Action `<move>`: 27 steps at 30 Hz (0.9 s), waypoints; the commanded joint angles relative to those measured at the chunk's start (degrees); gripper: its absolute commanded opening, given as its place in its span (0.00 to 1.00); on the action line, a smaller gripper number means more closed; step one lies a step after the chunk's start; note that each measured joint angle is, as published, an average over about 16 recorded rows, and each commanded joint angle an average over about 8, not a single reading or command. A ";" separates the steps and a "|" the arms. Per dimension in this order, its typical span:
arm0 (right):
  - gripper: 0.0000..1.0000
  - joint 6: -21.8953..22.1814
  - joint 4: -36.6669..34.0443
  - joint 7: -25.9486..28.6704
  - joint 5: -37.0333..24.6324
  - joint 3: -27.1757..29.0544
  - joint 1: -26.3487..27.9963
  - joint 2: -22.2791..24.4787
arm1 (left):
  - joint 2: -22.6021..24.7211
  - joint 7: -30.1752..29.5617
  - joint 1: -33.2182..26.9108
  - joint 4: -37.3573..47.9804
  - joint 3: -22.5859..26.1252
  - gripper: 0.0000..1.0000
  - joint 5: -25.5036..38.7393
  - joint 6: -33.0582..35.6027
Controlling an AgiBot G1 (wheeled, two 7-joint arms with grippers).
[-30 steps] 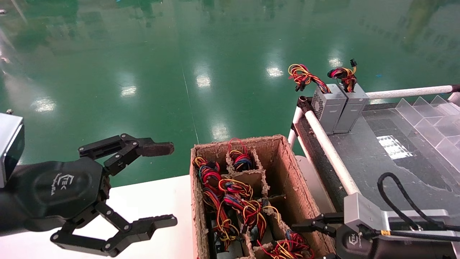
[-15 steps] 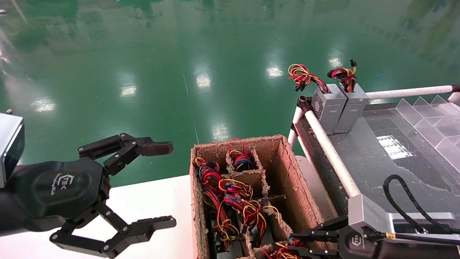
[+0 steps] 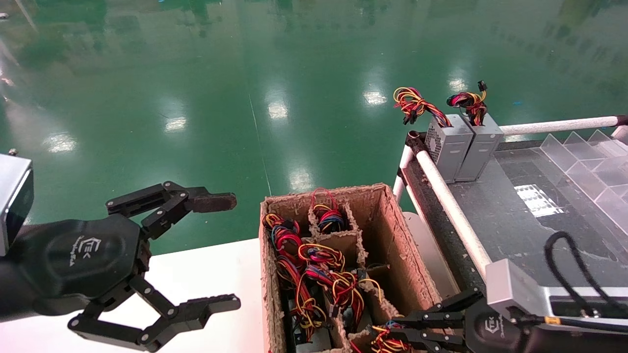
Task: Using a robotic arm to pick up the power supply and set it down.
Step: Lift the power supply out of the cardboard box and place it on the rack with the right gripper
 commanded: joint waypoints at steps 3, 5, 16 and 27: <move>0.00 -0.18 1.74 -0.02 2.31 1.39 0.50 0.81 | 0.00 0.00 0.00 0.00 0.00 1.00 0.00 0.00; 0.00 -0.17 2.60 0.03 3.78 2.30 0.89 1.24 | 0.00 0.00 0.00 0.00 0.00 1.00 0.00 0.00; 0.00 0.45 3.05 -0.85 12.37 8.67 4.65 3.99 | 0.00 0.00 0.00 0.00 0.00 1.00 0.00 0.00; 0.00 5.35 0.97 -2.84 13.69 14.08 10.69 7.04 | 0.00 0.00 0.00 0.00 0.01 1.00 0.00 0.00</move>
